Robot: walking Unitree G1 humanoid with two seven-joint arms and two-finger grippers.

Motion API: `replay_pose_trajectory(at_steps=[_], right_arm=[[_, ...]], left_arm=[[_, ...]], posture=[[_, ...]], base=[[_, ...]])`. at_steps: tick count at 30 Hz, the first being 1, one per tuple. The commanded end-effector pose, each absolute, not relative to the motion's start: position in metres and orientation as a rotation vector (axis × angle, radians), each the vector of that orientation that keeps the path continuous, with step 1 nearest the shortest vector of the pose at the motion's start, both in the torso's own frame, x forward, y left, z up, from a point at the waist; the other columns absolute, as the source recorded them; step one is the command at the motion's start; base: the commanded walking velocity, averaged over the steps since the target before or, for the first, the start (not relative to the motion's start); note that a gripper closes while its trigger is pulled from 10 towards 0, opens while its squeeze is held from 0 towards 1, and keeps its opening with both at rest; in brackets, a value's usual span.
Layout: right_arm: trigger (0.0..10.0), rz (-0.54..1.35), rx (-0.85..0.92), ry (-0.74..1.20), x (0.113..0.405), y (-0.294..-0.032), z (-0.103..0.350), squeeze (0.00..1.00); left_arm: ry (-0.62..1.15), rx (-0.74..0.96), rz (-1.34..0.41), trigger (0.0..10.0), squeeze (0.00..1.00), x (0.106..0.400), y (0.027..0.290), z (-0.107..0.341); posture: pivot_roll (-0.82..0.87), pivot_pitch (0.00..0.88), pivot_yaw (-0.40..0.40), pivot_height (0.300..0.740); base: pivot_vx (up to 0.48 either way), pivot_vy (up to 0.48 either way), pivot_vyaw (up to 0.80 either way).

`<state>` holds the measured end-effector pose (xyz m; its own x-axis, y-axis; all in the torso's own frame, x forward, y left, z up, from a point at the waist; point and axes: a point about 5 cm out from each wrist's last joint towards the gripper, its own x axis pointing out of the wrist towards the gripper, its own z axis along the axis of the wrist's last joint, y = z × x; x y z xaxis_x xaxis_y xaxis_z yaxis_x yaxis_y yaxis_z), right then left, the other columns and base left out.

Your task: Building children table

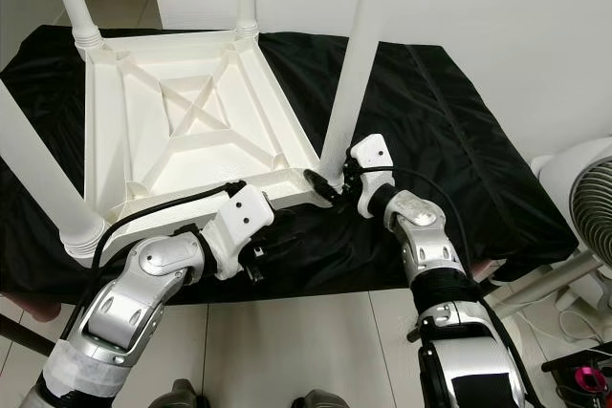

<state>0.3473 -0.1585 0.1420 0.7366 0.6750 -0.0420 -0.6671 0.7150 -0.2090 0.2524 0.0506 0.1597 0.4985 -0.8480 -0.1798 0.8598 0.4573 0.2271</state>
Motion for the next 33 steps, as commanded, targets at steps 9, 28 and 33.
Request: replay_pose_trajectory(at_steps=[9, 28, 33], right_arm=[[10.0, 0.755, -0.183, 0.007, 0.337, -0.158, 0.124, 0.0], [10.0, 0.212, 0.026, 0.056, 0.33, -0.147, 0.109, 0.0], [10.0, 0.035, 0.085, 0.072, 0.323, -0.131, 0.104, 0.0]], left_arm=[[0.005, 0.319, -0.993, 10.0, 0.0, 0.262, 0.047, 0.164], [0.0, 0.316, -0.993, 10.0, 0.0, 0.268, 0.047, 0.164], [0.0, 0.324, -0.988, 10.0, 0.0, 0.269, 0.048, 0.165]], posture=[[-0.07, 0.0, -0.048, 0.74], [-0.1, 0.0, -0.028, 0.74], [-0.09, 0.0, -0.027, 0.74]], base=[[0.0, 0.0, 0.0], [0.0, 0.0, 0.0], [0.0, 0.0, 0.0]])
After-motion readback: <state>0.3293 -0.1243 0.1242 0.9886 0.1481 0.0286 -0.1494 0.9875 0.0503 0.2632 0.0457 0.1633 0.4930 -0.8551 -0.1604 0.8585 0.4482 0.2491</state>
